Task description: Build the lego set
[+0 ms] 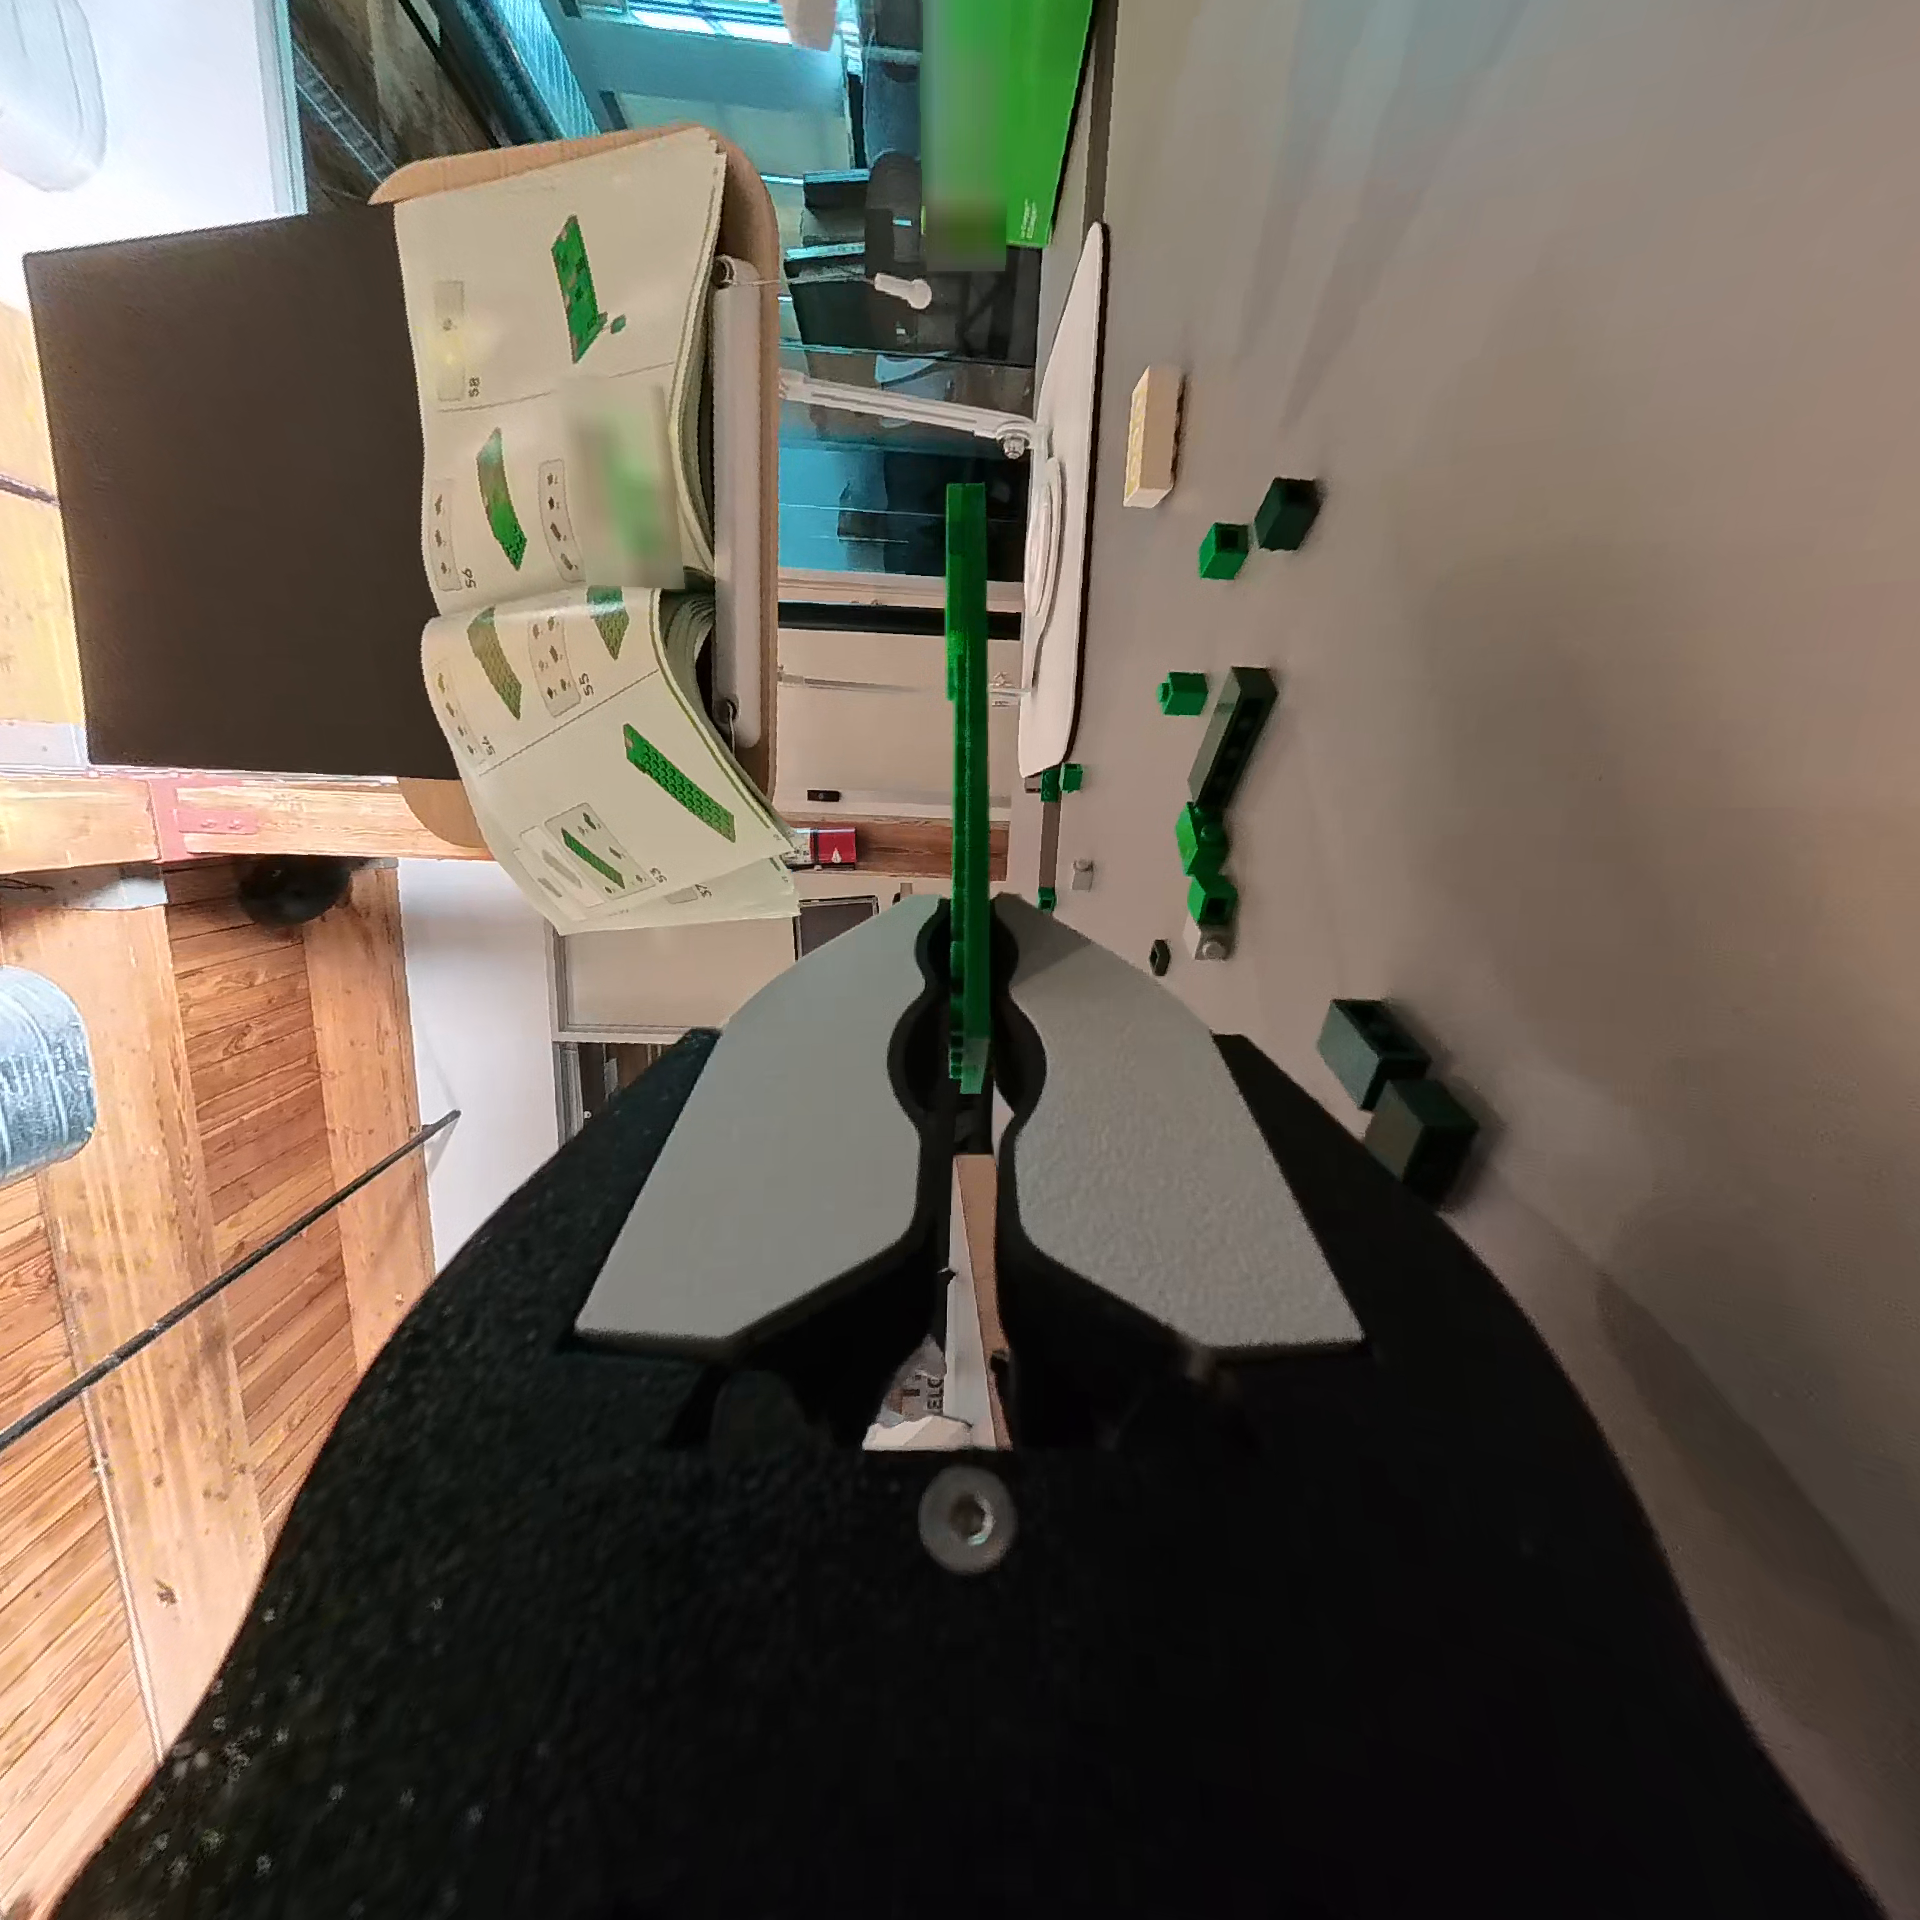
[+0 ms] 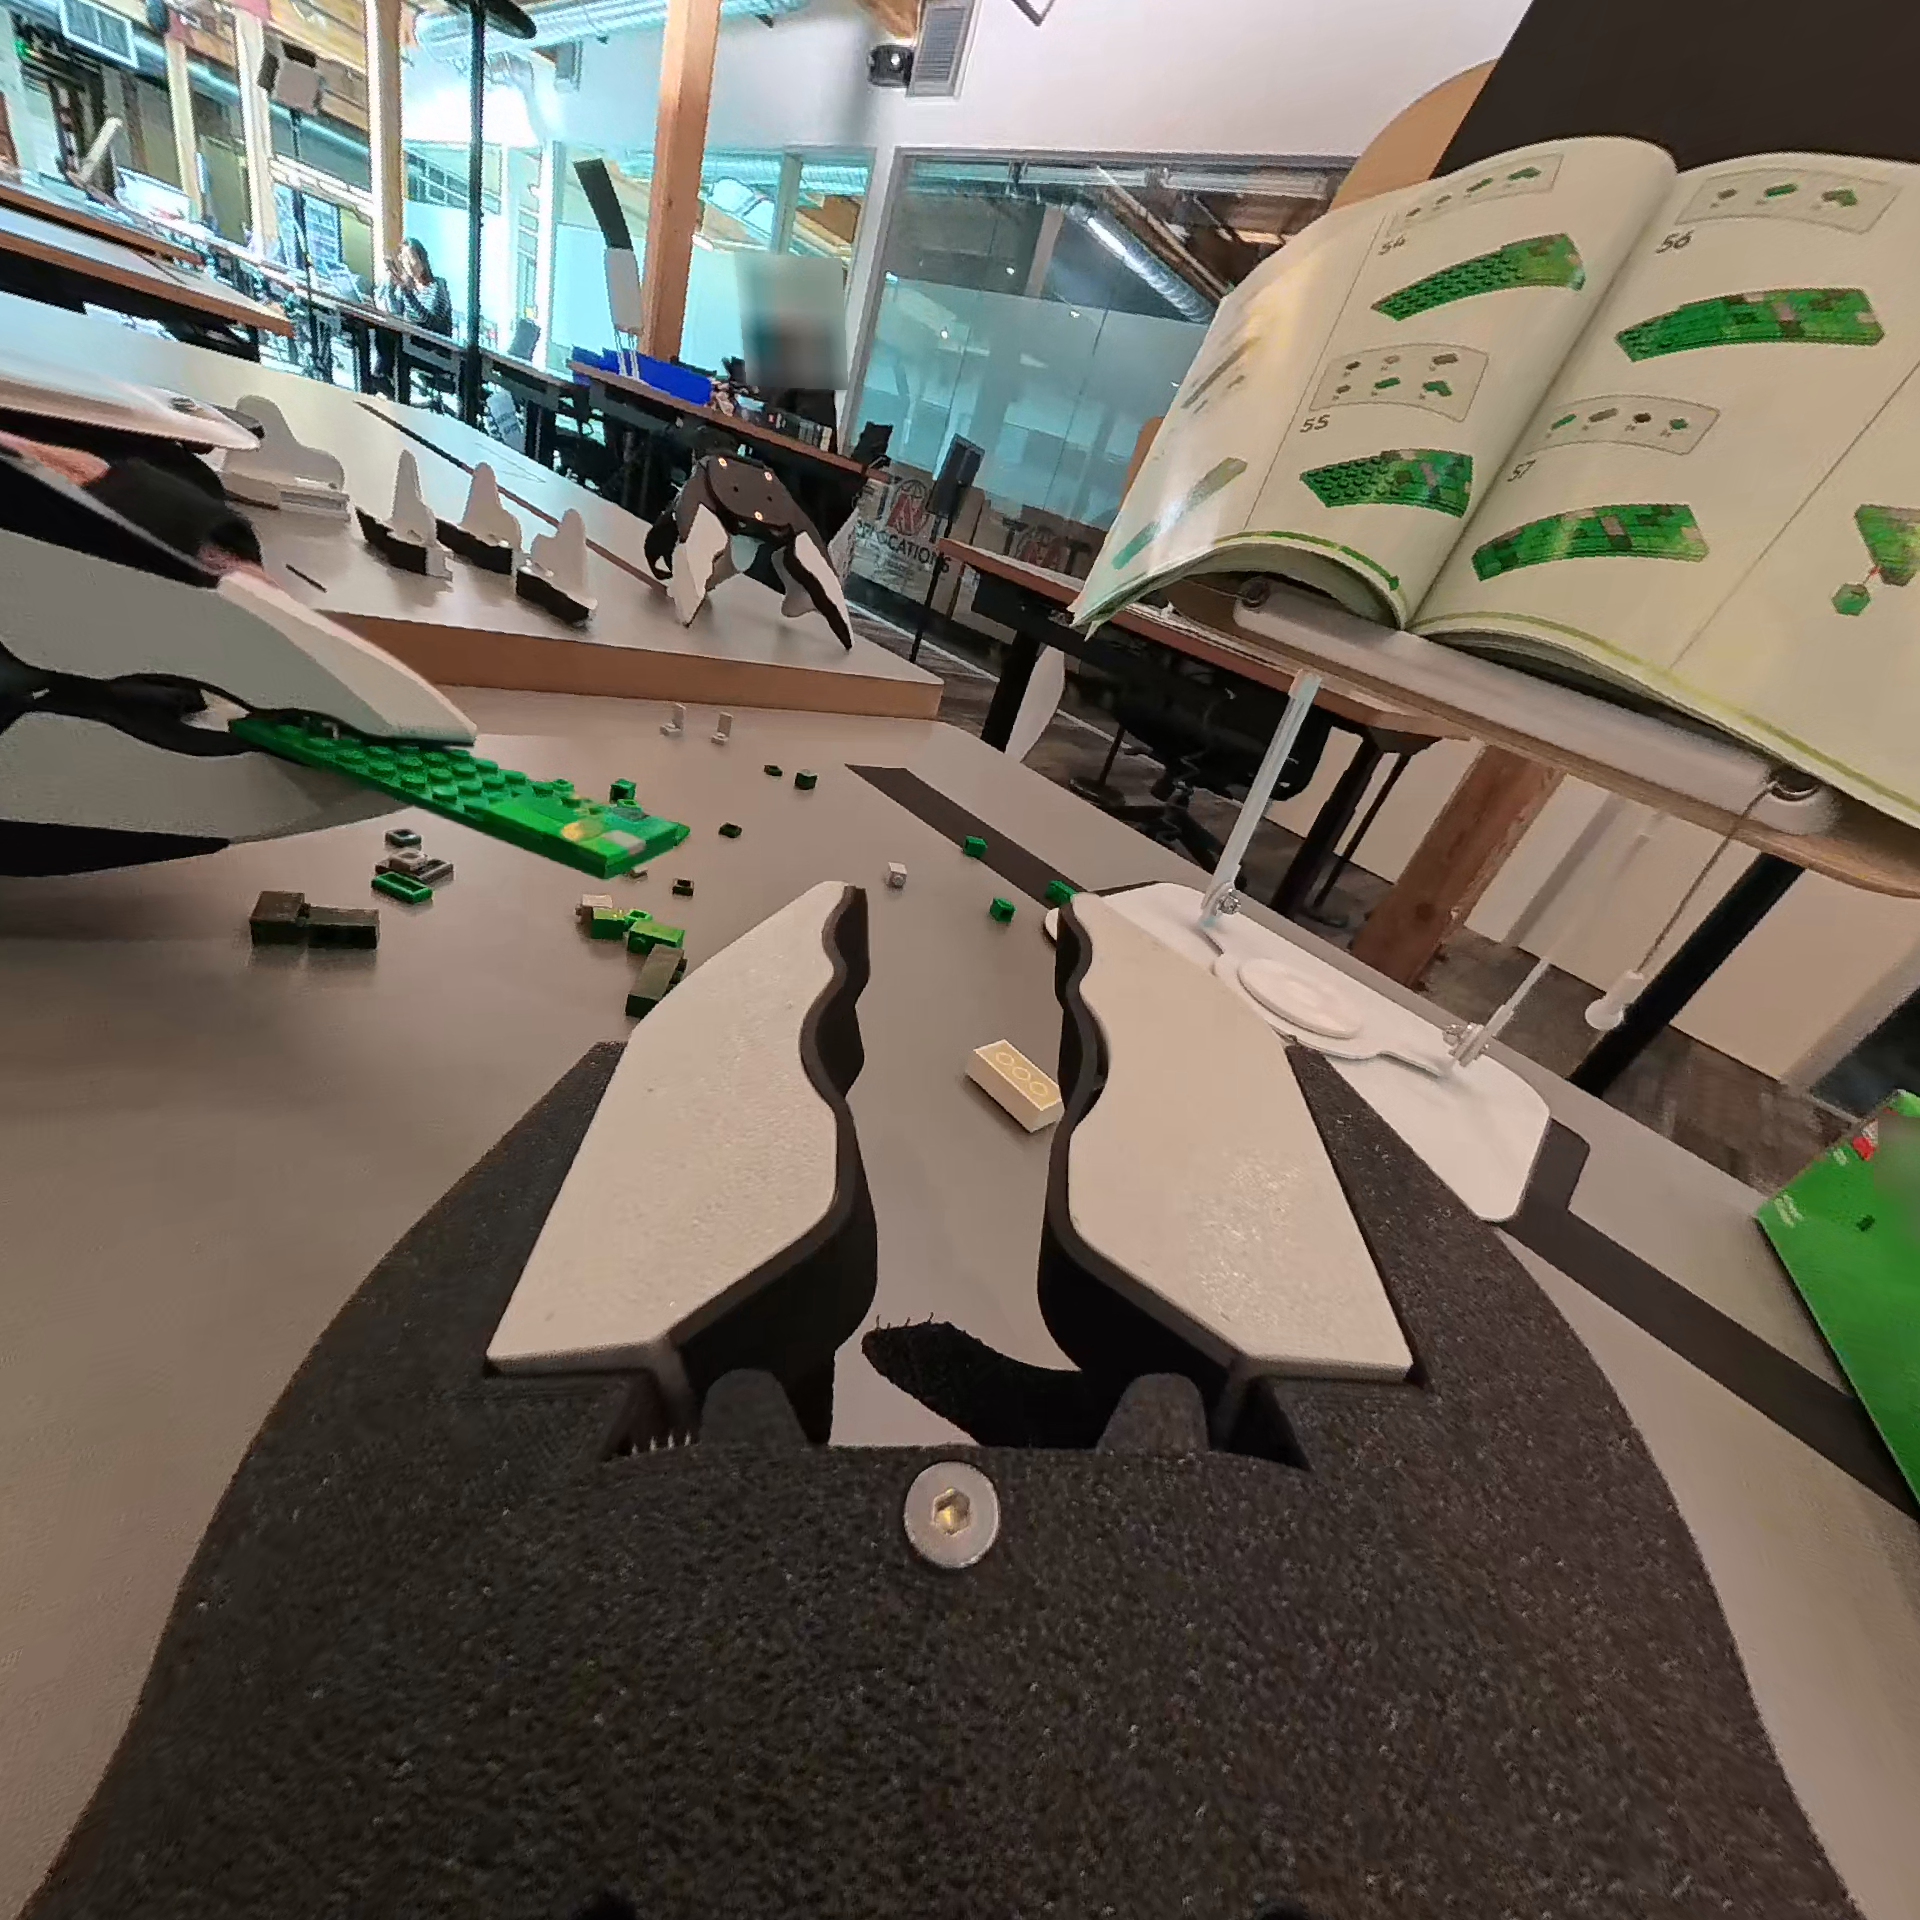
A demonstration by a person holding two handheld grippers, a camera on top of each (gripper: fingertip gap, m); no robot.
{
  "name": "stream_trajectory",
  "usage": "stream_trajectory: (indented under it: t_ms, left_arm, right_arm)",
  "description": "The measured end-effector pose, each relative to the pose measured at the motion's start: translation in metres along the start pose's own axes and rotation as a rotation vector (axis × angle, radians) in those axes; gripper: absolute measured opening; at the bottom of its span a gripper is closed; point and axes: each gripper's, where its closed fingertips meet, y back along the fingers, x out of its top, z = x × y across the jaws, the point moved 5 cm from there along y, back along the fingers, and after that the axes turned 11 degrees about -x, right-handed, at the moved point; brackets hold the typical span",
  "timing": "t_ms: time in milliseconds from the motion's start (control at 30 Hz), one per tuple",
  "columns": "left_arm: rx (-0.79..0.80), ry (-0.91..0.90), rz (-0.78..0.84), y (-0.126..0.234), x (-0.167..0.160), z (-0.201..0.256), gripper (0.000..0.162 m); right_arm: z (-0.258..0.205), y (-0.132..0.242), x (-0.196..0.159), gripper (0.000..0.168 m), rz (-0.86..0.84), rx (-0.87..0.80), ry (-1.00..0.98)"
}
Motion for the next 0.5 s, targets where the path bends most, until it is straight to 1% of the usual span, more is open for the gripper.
stream_trajectory:
  t_ms: [500]
  left_arm:
    - [-0.031,-0.024,0.030,-0.0018,0.0055,0.0058,0.004]
  right_arm:
    - [-0.0014,0.0001,0.0008,0.030,0.028,0.012,0.014]
